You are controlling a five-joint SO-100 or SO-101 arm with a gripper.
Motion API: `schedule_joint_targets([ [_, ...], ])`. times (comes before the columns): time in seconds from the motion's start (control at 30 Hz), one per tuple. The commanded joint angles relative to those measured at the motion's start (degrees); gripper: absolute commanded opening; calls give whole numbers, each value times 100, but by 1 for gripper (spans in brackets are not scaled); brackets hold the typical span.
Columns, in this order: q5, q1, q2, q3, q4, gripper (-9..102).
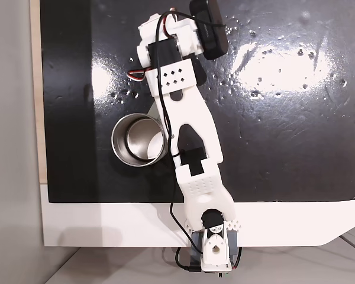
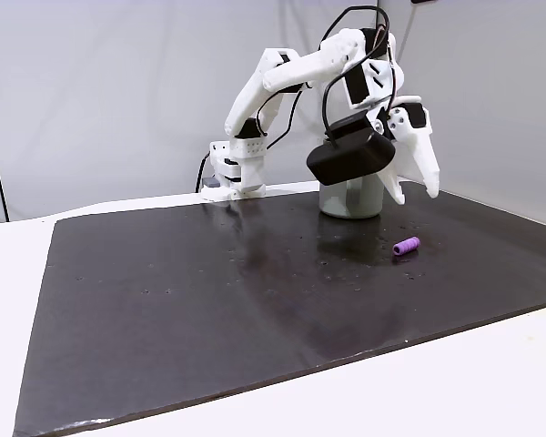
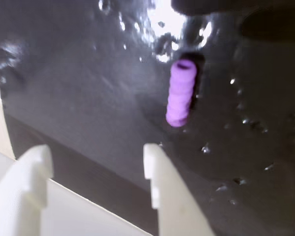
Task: Grasp a pengrip and put it in the cup.
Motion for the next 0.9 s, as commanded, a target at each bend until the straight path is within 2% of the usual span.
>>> schedule_joint_targets([
  [0.0, 220, -211, -44, -439, 18, 17],
  [0.5, 958, -861, -413, -237, 492, 22],
  [0.87, 1318, -88, -519, 44, 598, 22],
])
